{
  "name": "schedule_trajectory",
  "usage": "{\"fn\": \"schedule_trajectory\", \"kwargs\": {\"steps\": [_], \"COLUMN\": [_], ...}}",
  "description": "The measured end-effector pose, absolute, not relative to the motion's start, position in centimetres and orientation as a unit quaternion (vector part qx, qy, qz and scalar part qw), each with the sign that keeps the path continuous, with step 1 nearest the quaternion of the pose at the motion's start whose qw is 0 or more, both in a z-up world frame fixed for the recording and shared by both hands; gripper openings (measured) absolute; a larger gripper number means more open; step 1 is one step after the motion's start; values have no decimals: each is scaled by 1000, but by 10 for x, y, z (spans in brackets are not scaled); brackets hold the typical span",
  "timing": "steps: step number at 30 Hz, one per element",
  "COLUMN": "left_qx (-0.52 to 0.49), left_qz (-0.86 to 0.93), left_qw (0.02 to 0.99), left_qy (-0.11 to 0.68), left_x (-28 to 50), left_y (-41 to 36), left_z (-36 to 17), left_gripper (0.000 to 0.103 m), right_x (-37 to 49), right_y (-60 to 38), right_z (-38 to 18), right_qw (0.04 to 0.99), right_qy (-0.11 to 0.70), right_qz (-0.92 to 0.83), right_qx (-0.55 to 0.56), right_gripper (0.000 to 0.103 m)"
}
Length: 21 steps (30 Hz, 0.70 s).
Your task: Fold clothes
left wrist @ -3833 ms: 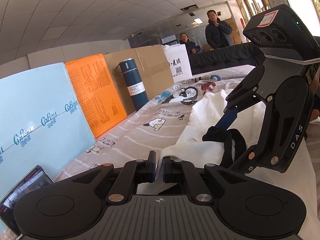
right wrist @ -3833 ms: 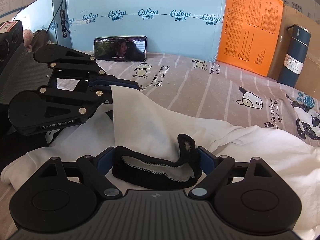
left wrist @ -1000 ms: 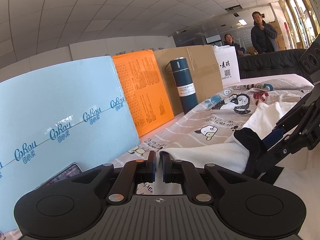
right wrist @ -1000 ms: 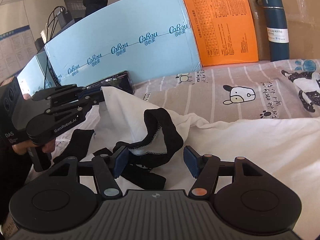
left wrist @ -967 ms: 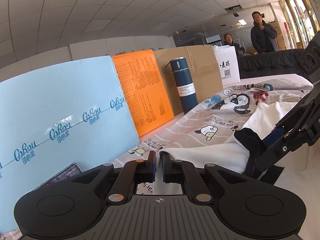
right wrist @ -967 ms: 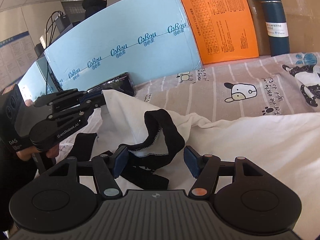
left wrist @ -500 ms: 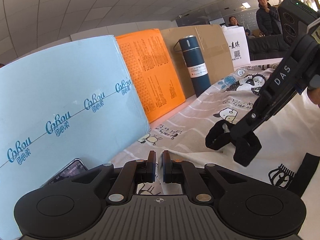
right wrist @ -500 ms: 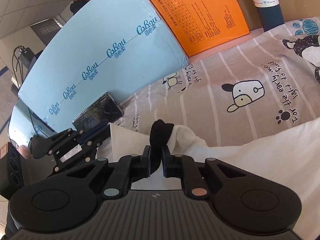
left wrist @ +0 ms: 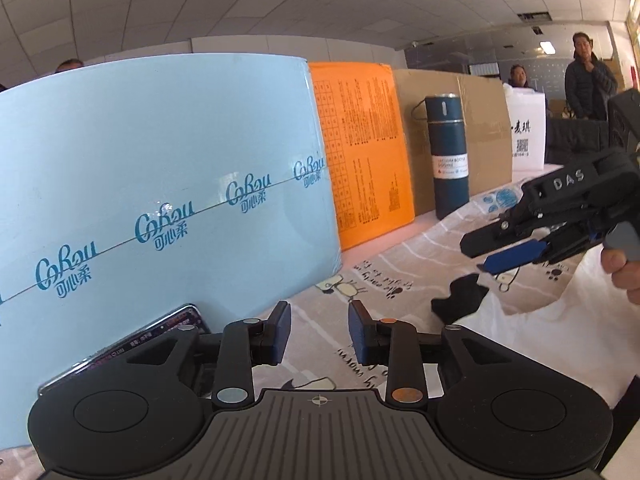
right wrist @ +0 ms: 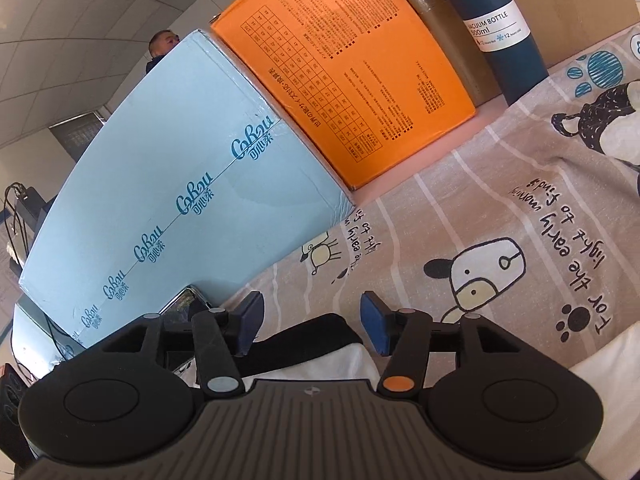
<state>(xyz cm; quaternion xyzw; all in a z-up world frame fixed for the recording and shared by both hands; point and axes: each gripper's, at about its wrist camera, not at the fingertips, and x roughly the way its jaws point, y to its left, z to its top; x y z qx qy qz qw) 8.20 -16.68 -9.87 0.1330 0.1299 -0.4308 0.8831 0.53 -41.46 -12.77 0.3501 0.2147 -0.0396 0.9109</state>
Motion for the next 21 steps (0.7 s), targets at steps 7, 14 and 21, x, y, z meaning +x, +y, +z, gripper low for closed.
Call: {"fn": "schedule_trajectory", "kwargs": {"steps": [7, 14, 21], "left_qx": [70, 144, 176], "left_qz": [-550, -542, -522], "left_qw": [814, 790, 806], "left_qy": [175, 248, 217], "left_x": [75, 73, 69], "left_y": [-177, -205, -223], "left_z": [-98, -127, -129], "left_gripper": [67, 74, 9], "right_x": [-3, 9, 14], "right_y": [-419, -418, -414], "right_z": [-121, -142, -153], "right_qw": [905, 885, 880], "right_qy": [248, 313, 323], "right_qz": [-25, -6, 11], "right_qx": [345, 345, 349], "right_gripper": [69, 69, 38]}}
